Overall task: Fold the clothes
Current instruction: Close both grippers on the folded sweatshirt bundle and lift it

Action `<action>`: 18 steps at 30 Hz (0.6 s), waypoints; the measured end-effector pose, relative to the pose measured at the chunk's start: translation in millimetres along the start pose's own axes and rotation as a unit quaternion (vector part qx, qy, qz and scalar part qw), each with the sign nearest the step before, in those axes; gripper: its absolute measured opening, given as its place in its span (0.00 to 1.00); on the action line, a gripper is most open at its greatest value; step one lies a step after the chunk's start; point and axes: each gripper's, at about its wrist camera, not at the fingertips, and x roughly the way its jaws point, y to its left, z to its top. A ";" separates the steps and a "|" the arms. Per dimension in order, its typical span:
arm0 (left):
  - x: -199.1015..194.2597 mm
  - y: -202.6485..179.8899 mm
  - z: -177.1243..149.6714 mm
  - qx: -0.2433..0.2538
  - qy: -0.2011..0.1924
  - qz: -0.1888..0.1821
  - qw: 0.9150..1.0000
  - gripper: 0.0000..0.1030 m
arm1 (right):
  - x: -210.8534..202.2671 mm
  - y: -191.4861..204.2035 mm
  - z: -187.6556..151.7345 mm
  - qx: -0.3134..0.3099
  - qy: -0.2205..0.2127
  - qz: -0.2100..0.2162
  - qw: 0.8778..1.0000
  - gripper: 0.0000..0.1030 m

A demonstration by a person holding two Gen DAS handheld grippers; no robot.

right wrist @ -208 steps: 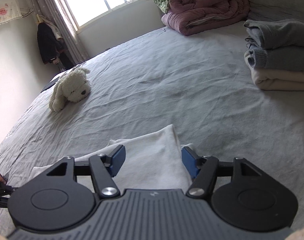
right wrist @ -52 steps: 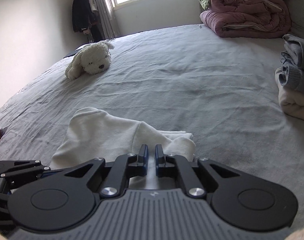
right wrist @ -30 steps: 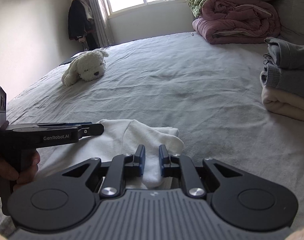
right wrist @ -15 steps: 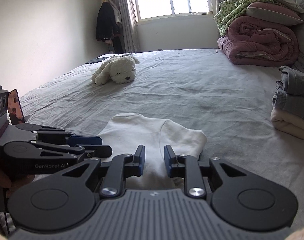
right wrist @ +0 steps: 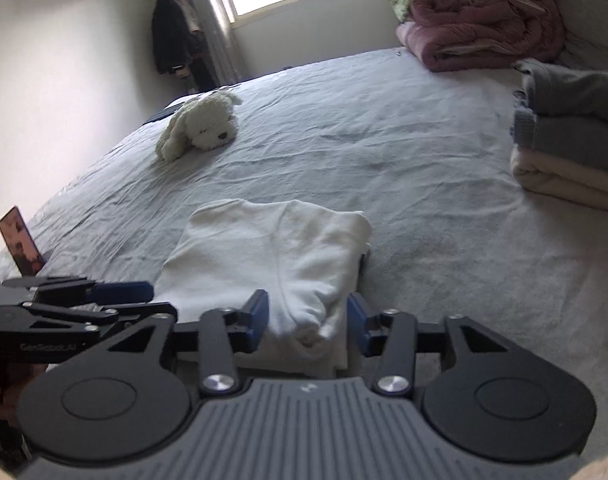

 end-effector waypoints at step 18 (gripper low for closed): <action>29.8 63.6 -8.1 -0.274 0.066 -0.041 0.959 0.74 | 25.9 -62.3 5.8 0.356 0.097 0.066 0.927 0.60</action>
